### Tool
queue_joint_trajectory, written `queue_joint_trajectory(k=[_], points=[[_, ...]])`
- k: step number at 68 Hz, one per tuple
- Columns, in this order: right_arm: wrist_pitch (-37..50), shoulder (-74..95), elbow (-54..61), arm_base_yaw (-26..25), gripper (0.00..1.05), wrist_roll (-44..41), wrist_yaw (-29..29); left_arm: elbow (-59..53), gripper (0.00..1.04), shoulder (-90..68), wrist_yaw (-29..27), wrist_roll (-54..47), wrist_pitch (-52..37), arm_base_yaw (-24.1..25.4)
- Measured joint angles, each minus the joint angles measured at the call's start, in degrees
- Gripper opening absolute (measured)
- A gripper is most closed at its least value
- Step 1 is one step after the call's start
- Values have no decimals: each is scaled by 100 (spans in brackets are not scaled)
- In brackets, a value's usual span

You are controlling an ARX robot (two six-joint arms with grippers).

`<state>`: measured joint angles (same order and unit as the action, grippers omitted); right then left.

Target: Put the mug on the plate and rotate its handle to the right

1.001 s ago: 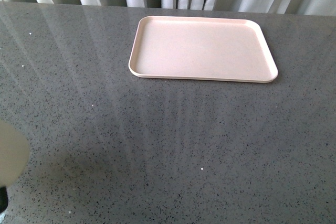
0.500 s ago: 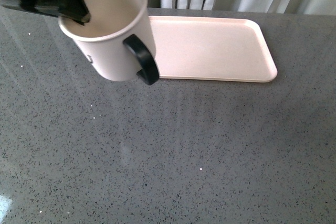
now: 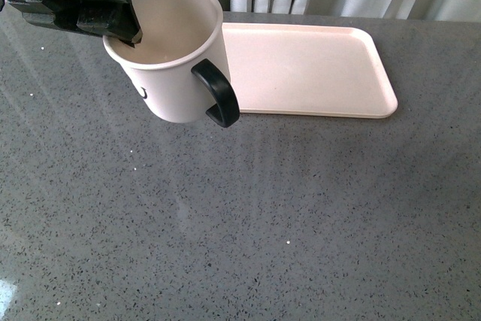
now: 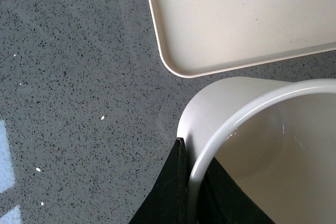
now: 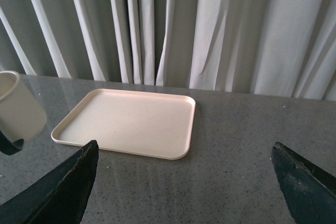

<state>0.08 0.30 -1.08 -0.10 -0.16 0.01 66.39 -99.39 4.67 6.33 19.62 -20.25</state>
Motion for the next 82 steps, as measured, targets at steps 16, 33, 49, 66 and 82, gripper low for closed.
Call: queue_joint_trajectory(k=[16, 33, 49, 66, 82], points=[[0, 0, 0, 0, 96, 0, 0, 728, 2, -424, -466, 450, 986, -157], [2, 0, 0, 0, 96, 0, 0, 2535, 2, -1738, -444, 909, 1373, -428], [0, 0, 0, 0, 96, 0, 0, 4070, 2, -2811, -468, 1370, 1731, -566], [2, 0, 0, 0, 96, 0, 0, 5259, 2, -3659, -518, 1541, 2273, -728], [0, 0, 0, 0, 96, 0, 0, 6242, 2, -4323, -636, 1545, 2785, -809]])
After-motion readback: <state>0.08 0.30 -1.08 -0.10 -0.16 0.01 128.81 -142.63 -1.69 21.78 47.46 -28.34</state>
